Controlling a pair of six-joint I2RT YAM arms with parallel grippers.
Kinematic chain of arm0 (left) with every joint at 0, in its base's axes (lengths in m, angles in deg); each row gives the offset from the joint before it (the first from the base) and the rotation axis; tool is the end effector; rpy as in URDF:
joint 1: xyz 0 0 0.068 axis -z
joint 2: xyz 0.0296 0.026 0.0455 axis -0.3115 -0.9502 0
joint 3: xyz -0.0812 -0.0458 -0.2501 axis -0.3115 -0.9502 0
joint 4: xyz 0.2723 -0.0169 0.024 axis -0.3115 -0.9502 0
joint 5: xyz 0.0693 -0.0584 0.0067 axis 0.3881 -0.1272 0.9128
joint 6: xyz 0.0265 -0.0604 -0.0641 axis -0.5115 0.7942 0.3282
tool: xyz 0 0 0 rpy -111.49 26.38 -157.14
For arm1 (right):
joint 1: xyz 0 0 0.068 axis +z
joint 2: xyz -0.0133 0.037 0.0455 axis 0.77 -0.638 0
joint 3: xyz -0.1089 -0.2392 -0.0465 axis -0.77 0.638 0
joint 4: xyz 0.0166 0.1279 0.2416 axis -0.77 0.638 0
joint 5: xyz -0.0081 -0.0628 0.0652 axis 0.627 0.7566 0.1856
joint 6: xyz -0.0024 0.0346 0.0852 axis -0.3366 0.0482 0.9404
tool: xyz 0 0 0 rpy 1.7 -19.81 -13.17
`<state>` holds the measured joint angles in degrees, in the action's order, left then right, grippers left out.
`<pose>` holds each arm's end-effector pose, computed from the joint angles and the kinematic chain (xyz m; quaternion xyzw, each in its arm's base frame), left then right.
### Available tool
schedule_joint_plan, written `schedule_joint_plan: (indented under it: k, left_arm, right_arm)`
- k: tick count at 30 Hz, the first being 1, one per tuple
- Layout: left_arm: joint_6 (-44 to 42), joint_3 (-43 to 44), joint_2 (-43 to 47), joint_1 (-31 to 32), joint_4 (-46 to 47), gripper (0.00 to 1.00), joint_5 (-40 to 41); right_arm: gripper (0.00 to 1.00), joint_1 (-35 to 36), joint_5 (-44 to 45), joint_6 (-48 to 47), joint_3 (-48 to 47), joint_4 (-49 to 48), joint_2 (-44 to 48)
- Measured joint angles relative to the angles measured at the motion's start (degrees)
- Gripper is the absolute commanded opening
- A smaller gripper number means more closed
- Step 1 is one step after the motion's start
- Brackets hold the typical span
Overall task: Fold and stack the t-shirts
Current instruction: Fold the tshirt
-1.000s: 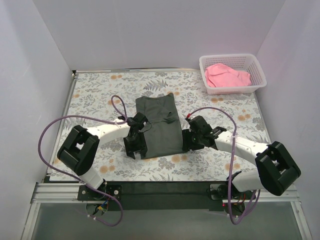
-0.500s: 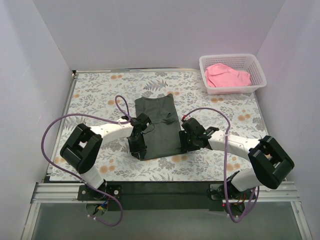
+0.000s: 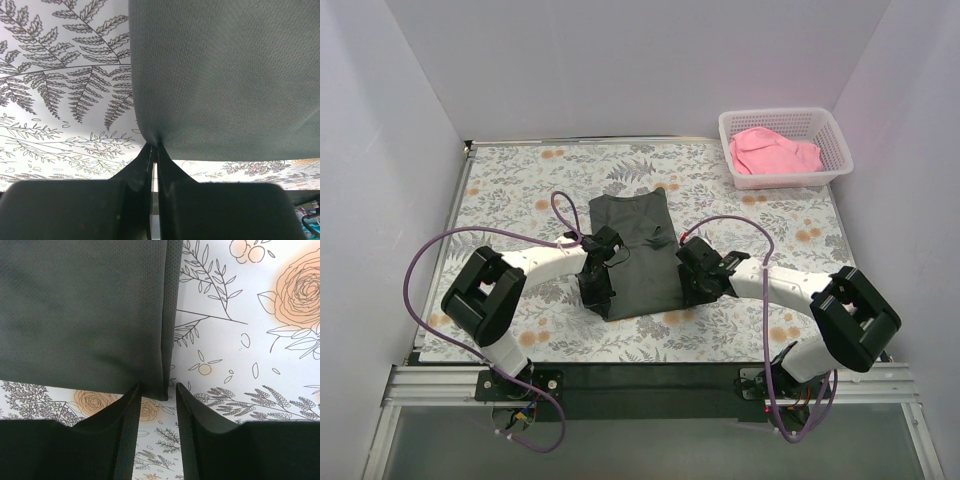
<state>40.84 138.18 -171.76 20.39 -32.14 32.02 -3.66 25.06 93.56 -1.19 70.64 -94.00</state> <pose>0.2150 -0.1796 0.0877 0.4169 -0.9081 0.0191 0.0345 0.2133 0.2092 0.1105 -0.1079 0.9635 0.0951 0.2258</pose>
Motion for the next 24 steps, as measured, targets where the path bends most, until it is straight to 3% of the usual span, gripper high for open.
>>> schedule_joint_plan:
  k: [3,9,20,24]
  left_arm:
    - [0.0,0.0,0.0,0.0,0.0,0.0,0.0]
    - [-0.2,0.0,0.0,0.0,0.0,0.0,0.0]
    - [-1.9,2.4,0.8,0.6,-3.0,0.0,1.4]
    - [-3.6,4.3,6.8,0.7,-6.1,0.0,0.6]
  right_arm:
    - [0.28,0.0,0.2,0.0,-1.1,1.2,-1.1]
    - [0.01,0.4,-1.4,0.2,-2.9,1.4,-3.3]
    - [0.01,0.6,-1.6,-5.4,-5.5,8.8,-2.2]
    - [0.01,0.6,-3.6,-9.0,-7.6,15.2,2.7]
